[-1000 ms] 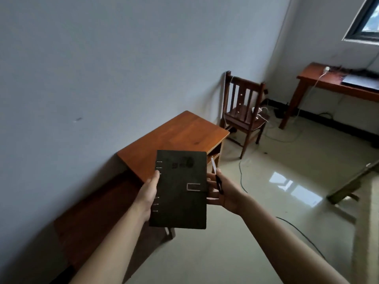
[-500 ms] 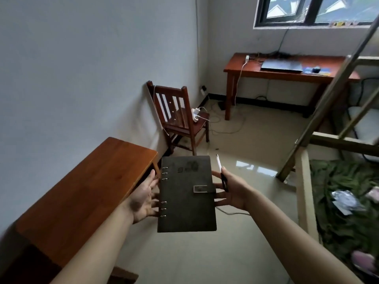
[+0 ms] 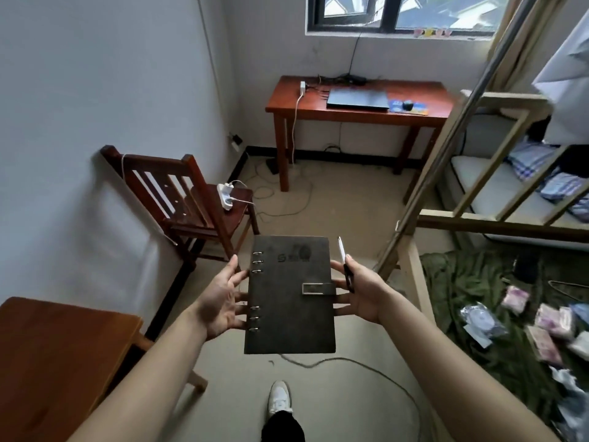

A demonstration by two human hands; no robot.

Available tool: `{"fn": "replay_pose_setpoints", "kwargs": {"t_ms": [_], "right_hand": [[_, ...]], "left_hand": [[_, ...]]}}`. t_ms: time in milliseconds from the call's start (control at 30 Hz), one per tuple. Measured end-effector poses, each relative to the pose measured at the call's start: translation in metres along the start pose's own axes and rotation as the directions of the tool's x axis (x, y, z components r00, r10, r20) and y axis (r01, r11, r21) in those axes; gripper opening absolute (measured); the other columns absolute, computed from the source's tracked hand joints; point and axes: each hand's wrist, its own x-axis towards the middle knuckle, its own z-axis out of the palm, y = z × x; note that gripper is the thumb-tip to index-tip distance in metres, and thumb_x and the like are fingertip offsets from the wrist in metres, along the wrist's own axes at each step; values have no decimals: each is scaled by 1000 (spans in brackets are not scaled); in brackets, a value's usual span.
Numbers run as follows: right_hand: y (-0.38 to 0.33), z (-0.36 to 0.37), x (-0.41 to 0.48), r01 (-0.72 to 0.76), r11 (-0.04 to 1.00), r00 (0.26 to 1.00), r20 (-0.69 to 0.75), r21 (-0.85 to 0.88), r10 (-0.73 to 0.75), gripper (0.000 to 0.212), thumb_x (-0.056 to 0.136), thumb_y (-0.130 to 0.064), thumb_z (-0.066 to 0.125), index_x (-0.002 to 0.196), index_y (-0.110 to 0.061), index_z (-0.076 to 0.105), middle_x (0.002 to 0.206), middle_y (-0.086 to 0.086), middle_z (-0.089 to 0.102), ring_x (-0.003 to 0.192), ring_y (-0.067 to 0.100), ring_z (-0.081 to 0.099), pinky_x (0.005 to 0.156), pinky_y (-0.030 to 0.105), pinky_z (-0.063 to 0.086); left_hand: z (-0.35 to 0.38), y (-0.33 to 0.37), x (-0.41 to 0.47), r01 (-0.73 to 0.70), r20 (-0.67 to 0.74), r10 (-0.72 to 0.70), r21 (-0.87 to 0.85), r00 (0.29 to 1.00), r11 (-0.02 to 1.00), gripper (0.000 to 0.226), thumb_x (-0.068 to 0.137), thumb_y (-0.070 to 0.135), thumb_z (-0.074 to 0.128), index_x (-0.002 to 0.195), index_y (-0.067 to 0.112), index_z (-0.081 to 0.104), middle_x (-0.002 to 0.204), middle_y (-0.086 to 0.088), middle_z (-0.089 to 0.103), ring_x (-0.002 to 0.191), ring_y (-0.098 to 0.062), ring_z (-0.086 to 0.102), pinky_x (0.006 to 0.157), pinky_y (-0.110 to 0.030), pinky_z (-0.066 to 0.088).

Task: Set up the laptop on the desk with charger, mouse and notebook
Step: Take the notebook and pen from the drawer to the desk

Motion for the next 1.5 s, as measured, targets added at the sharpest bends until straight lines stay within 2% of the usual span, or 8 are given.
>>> {"fn": "replay_pose_setpoints", "kwargs": {"t_ms": [300, 433, 500, 800, 967, 1133, 1367, 1500], "right_hand": [[-161, -41, 84, 98, 982, 984, -161, 162, -71, 55, 102, -63, 25, 120, -38, 70, 125, 11, 70, 116, 38, 64, 105, 61, 44], [-217, -80, 119, 146, 964, 970, -223, 220, -96, 55, 101, -64, 26, 123, -37, 68, 126, 12, 69, 101, 34, 70, 78, 49, 58], [-241, -98, 136, 159, 958, 966, -236, 240, -101, 55, 101, -64, 26, 125, -37, 67, 127, 13, 68, 101, 35, 70, 77, 47, 58], [-383, -210, 273, 180, 934, 965, -237, 309, -108, 52, 101, -64, 26, 121, -37, 66, 101, 4, 78, 92, 28, 76, 72, 45, 60], [-495, -261, 332, 196, 942, 964, -227, 271, -136, 49, 102, -62, 30, 133, -36, 58, 125, 6, 67, 98, 28, 72, 81, 48, 57], [-579, -303, 388, 192, 951, 964, -230, 242, -136, 46, 102, -61, 31, 127, -36, 60, 122, 6, 67, 95, 28, 73, 77, 48, 58], [-675, -368, 489, 147, 970, 963, -250, 193, -97, 57, 101, -65, 25, 90, -41, 76, 89, -2, 78, 85, 24, 74, 75, 45, 55], [-751, -419, 544, 150, 977, 949, -298, 154, -99, 59, 100, -67, 23, 114, -35, 72, 103, 1, 73, 99, 28, 67, 82, 44, 54]], "left_hand": [[46, 195, 147, -7, 186, -20, 143, 982, 990, 81, 76, 86, 45, 143, 41, 47, 130, -21, 62, 113, -39, 65, 81, -58, 56], [86, 255, 214, 23, 260, -64, 160, 963, 987, 81, 77, 84, 48, 144, 39, 45, 134, -26, 59, 116, -44, 63, 88, -60, 54], [105, 279, 241, 23, 274, -70, 173, 959, 985, 81, 77, 84, 48, 145, 39, 44, 134, -26, 58, 115, -42, 64, 88, -58, 55], [206, 398, 408, -9, 198, -42, 251, 979, 968, 73, 83, 81, 43, 144, 40, 44, 115, -18, 68, 96, -33, 69, 82, -53, 57], [260, 483, 489, -44, 169, 2, 243, 986, 969, 59, 85, 79, 42, 130, 44, 53, 100, -12, 76, 93, -30, 74, 80, -51, 58], [297, 547, 557, -66, 141, 34, 234, 989, 970, 54, 85, 79, 42, 124, 45, 54, 84, -9, 77, 80, -27, 75, 71, -47, 59], [351, 618, 686, -46, 172, -4, 284, 985, 958, 59, 84, 81, 37, 127, 46, 56, 110, -11, 68, 99, -31, 67, 93, -56, 51], [398, 679, 781, -37, 197, -27, 313, 980, 949, 56, 86, 80, 34, 123, 45, 57, 110, -10, 67, 101, -31, 66, 86, -51, 55]]}}
